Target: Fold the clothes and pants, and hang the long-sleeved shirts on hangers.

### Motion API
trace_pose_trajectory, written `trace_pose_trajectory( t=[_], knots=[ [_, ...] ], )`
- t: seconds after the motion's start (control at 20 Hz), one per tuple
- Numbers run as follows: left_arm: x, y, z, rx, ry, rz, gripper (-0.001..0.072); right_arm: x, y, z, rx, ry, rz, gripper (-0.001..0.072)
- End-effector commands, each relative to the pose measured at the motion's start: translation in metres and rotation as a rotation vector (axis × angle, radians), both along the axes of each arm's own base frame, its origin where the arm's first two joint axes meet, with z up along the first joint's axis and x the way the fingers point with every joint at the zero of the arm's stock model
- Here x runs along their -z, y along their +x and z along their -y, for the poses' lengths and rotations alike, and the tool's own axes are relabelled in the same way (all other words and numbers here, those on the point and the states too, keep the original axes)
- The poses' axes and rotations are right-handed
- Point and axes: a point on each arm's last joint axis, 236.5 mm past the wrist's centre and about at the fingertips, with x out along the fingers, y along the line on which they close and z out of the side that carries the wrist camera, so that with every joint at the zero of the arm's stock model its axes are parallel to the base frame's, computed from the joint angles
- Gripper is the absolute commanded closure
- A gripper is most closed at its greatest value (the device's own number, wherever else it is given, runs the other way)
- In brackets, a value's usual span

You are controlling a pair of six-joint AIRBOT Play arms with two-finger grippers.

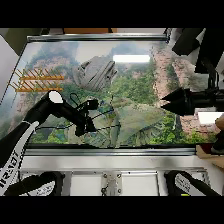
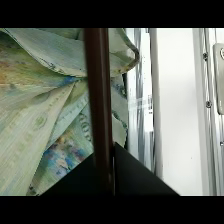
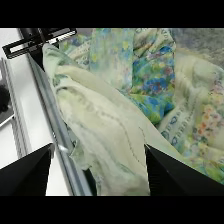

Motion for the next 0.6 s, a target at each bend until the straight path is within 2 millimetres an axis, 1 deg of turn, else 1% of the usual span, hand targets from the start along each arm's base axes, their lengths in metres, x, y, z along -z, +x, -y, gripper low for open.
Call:
trace_pose_trajectory(
  t=[0.0, 0.2, 0.35, 0.5, 0.55],
  knots=[
    [0.0, 0.0, 0.0, 0.0, 0.001, -0.001, 0.0693, 0.023, -0.005, 0.003, -0.042, 0.105, 0.025, 0.0087],
    [0.0, 0.0, 0.0, 0.0, 0.001, -0.001, 0.0693, 0.039, -0.013, -0.021, -0.163, 0.138, -0.016, 0.0087],
    [0.0, 0.0, 0.0, 0.0, 0.001, -0.001, 0.0693, 0.046, -0.018, -0.039, -0.229, 0.138, -0.032, 0.0087],
    [0.0, 0.0, 0.0, 0.0, 0.001, -0.001, 0.0693, 0.063, -0.026, -0.046, -0.276, 0.073, -0.053, 0.0079],
    [0.0, 0.0, 0.0, 0.0, 0.001, 0.0, 0.0693, 0.065, -0.026, -0.048, -0.282, 0.064, -0.055, 0.0078]
  ],
)
